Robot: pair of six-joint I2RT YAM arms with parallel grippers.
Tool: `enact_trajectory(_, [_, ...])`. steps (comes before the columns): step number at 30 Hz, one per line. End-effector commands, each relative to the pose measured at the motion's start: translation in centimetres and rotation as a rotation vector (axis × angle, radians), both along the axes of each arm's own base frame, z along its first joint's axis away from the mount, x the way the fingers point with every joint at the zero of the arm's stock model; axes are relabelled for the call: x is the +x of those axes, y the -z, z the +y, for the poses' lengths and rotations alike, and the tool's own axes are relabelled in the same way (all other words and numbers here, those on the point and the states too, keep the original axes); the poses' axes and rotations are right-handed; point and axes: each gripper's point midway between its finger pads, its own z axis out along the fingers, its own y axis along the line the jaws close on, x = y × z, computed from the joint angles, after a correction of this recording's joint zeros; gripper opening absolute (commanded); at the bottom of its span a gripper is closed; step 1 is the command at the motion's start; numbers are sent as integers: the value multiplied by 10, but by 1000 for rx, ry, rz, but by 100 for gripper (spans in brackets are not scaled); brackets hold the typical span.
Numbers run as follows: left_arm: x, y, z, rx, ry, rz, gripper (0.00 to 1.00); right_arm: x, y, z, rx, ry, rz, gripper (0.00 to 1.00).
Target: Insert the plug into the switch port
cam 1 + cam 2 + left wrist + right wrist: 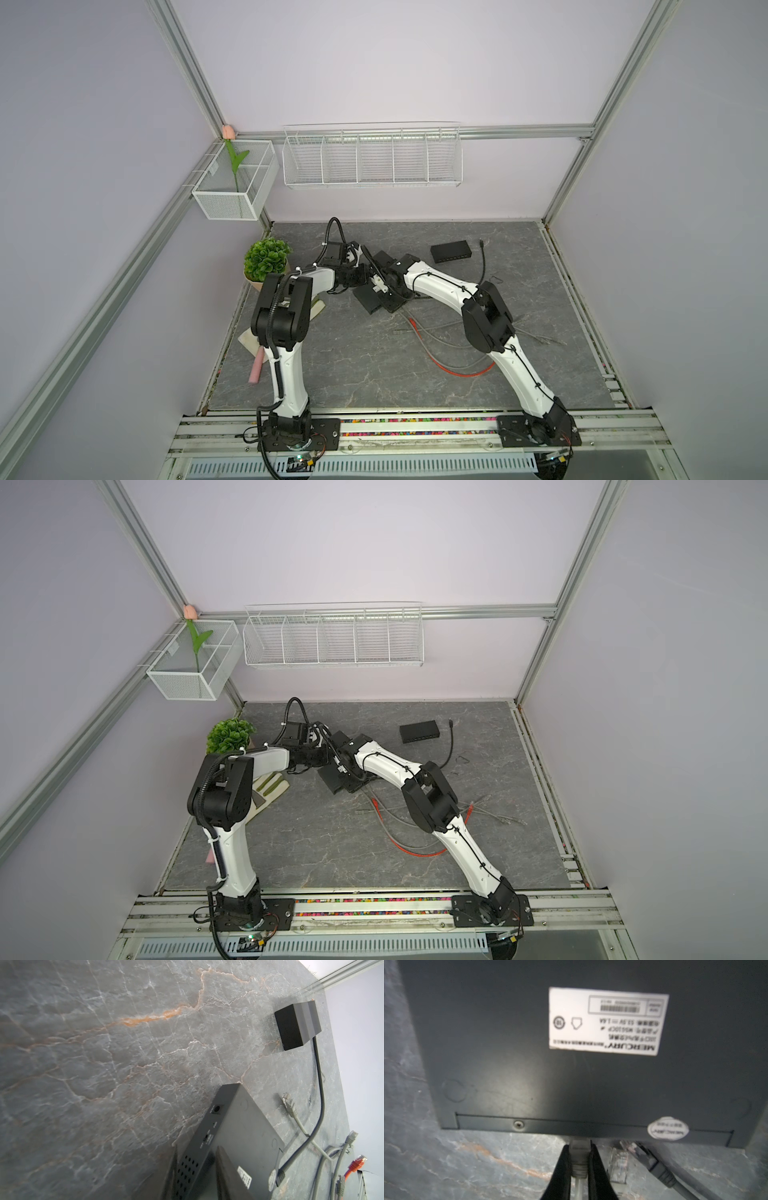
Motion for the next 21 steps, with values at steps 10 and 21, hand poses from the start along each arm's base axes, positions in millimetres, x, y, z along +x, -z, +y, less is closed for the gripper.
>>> enact_trajectory(10, [-31, 8, -22, 4, 100, 60, 33, 37, -14, 42, 164, -68, -127, 7])
enact_trajectory(21, [-32, 8, -18, 32, 90, 58, 33, 35, -21, 40, 166, -106, -160, 27])
